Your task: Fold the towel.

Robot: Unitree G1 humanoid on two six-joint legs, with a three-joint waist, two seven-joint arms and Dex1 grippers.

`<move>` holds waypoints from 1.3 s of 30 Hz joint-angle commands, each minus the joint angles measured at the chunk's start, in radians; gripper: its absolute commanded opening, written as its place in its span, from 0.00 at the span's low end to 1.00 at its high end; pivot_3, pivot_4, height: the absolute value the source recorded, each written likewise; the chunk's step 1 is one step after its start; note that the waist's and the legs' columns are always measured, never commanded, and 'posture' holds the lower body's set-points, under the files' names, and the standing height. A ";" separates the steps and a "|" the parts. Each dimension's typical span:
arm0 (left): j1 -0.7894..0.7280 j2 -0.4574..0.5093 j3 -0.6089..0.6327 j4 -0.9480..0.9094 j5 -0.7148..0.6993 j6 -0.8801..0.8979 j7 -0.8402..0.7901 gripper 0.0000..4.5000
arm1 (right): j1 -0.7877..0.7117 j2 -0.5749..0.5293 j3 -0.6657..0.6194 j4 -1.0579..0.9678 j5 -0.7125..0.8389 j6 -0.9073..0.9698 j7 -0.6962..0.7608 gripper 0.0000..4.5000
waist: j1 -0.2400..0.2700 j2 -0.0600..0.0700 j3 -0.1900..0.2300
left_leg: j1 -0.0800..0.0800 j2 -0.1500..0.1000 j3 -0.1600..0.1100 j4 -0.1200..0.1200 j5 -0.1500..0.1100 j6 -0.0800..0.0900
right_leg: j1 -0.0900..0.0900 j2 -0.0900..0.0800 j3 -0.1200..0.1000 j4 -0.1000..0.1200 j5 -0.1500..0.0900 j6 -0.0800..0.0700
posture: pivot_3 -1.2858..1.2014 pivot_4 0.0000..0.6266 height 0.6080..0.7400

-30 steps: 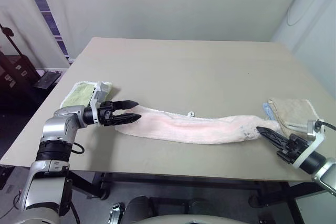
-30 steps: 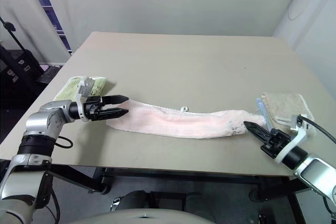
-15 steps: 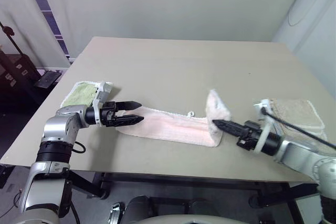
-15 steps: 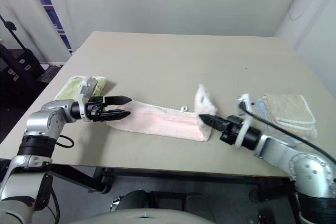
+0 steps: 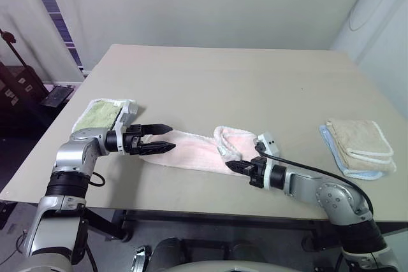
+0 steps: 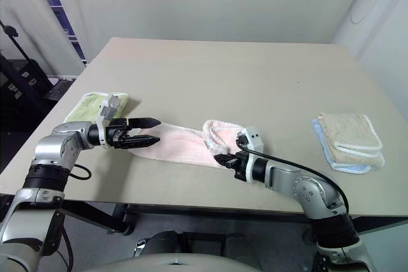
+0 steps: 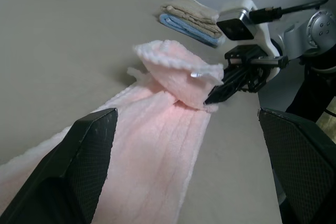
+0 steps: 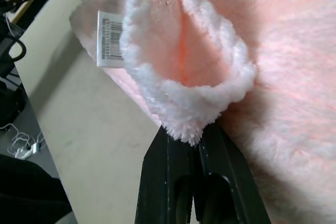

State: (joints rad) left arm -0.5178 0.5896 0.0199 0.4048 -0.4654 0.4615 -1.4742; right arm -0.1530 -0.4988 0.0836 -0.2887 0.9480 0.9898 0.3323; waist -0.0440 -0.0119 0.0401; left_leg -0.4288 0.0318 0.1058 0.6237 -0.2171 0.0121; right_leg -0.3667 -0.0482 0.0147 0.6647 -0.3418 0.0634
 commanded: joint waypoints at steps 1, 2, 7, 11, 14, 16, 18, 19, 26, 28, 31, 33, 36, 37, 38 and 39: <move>-0.031 0.005 0.004 -0.004 0.000 -0.020 -0.004 1.00 | 0.002 0.001 0.015 -0.077 0.000 -0.003 0.070 0.24 | 0.000 0.000 0.000 | 0.000 0.000 0.000 0.000 0.000 0.000 | 0.000 0.000 0.000 0.000 0.000 0.000 | 0.52 0.00 1.00; -0.033 0.006 0.004 -0.003 -0.001 -0.020 -0.004 1.00 | 0.009 -0.003 0.017 -0.095 0.001 -0.001 0.086 0.31 | 0.000 0.000 0.000 | 0.000 0.000 0.000 0.000 0.000 0.000 | 0.000 0.000 0.000 0.000 0.000 0.000 | 0.52 0.00 1.00; -0.056 0.007 0.011 0.001 -0.022 0.012 -0.011 1.00 | 0.048 -0.004 -0.101 -0.154 0.032 -0.047 0.109 0.73 | 0.003 0.000 0.000 | 0.000 0.000 0.000 0.001 0.000 0.000 | 0.000 0.000 0.000 0.000 0.000 0.000 | 0.52 0.00 1.00; -0.086 -0.019 0.023 -0.026 -0.060 0.044 -0.012 1.00 | 0.076 -0.001 -0.270 -0.195 0.140 -0.102 0.154 0.89 | 0.003 0.000 0.000 | 0.000 0.000 0.000 0.001 -0.001 -0.001 | 0.002 0.000 0.000 0.000 0.001 0.001 | 0.52 0.00 1.00; -0.124 -0.065 0.015 -0.033 -0.080 0.053 -0.004 0.96 | 0.079 -0.001 -0.330 -0.180 0.098 -0.177 0.172 0.89 | 0.003 0.000 0.000 | 0.001 0.000 0.000 0.002 0.000 0.000 | 0.005 0.000 -0.001 0.001 0.002 0.003 | 0.52 0.00 1.00; -0.164 -0.122 0.013 -0.019 -0.088 0.057 0.027 0.85 | 0.077 0.001 -0.341 -0.131 0.043 -0.226 0.174 0.80 | 0.006 0.000 0.000 | 0.001 0.000 -0.001 0.003 0.000 0.000 | 0.007 0.000 -0.002 0.001 0.002 0.003 | 0.52 0.00 1.00; -0.200 -0.183 -0.021 0.008 -0.068 0.028 0.025 0.71 | 0.077 0.007 -0.316 -0.077 -0.039 -0.287 0.189 0.69 | 0.005 0.000 0.000 | 0.001 0.000 -0.001 0.005 0.000 0.001 | 0.008 0.000 -0.002 0.001 0.002 0.003 | 0.52 0.00 1.00; -0.215 -0.209 -0.039 0.024 -0.055 0.016 0.022 0.63 | 0.073 0.010 -0.297 -0.056 -0.075 -0.310 0.195 0.61 | 0.005 0.000 0.000 | 0.001 -0.001 0.000 0.006 0.000 0.001 | 0.008 0.001 -0.002 0.001 0.002 0.004 | 0.52 0.00 1.00; -0.267 -0.345 -0.148 0.111 0.021 -0.071 -0.008 0.06 | 0.033 0.054 -0.204 0.086 -0.198 -0.380 0.261 0.03 | 0.000 0.000 0.000 | 0.001 0.000 0.000 0.006 0.000 0.002 | 0.007 0.004 -0.001 0.002 0.003 0.006 | 0.52 0.00 1.00; -0.266 -0.375 -0.180 0.174 0.068 -0.124 0.001 0.00 | 0.011 0.076 -0.187 0.133 -0.224 -0.394 0.269 0.00 | 0.001 0.000 0.000 | 0.001 0.000 -0.001 0.006 0.000 0.002 | 0.007 0.005 -0.001 0.002 0.003 0.006 | 0.52 0.00 1.00; -0.252 -0.404 -0.239 0.281 0.162 -0.232 0.013 0.00 | -0.020 0.102 -0.165 0.201 -0.256 -0.392 0.278 0.00 | 0.002 0.000 0.000 | 0.001 0.000 -0.001 0.007 0.000 0.002 | 0.007 0.005 -0.001 0.002 0.003 0.006 | 0.52 0.00 1.00; -0.249 -0.421 -0.277 0.367 0.237 -0.324 0.051 0.00 | -0.022 0.101 -0.126 0.237 -0.302 -0.388 0.286 0.00 | 0.002 0.000 0.000 | 0.001 0.000 -0.001 0.007 0.000 0.002 | 0.007 0.004 -0.001 0.002 0.003 0.006 | 0.52 0.00 1.00; -0.250 -0.446 -0.324 0.495 0.349 -0.476 0.128 0.00 | -0.015 0.105 -0.082 0.294 -0.380 -0.416 0.284 0.00 | 0.004 0.000 0.000 | 0.001 0.000 -0.001 0.007 0.000 0.002 | 0.007 0.004 -0.001 0.002 0.003 0.006 | 0.52 0.00 1.00; -0.252 -0.456 -0.327 0.527 0.364 -0.506 0.140 0.00 | -0.018 0.111 -0.076 0.317 -0.404 -0.431 0.277 0.00 | 0.004 0.000 0.000 | 0.001 0.000 -0.001 0.007 0.000 0.002 | 0.007 0.003 -0.001 0.002 0.003 0.006 | 0.52 0.00 1.00; -0.256 -0.467 -0.322 0.553 0.368 -0.520 0.145 0.00 | -0.022 0.118 -0.075 0.337 -0.421 -0.442 0.267 0.00 | 0.005 0.000 0.000 | 0.001 0.000 -0.001 0.007 0.000 0.002 | 0.006 0.003 -0.001 0.002 0.003 0.006 | 0.52 0.00 1.00; -0.264 -0.477 -0.310 0.576 0.366 -0.521 0.150 0.00 | -0.027 0.127 -0.079 0.354 -0.434 -0.452 0.260 0.00 | 0.004 0.000 0.000 | 0.001 0.000 -0.001 0.007 0.000 0.002 | 0.006 0.003 -0.001 0.002 0.003 0.006 | 0.52 0.00 1.00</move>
State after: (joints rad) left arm -0.7587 0.1254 -0.2974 0.9555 -0.1163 -0.0310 -1.3383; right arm -0.1615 -0.3806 0.0092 0.0403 0.5429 0.5605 0.6051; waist -0.0395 -0.0123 0.0401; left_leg -0.4276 0.0318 0.1049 0.6305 -0.2172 0.0139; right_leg -0.3599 -0.0456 0.0140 0.6667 -0.3392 0.0689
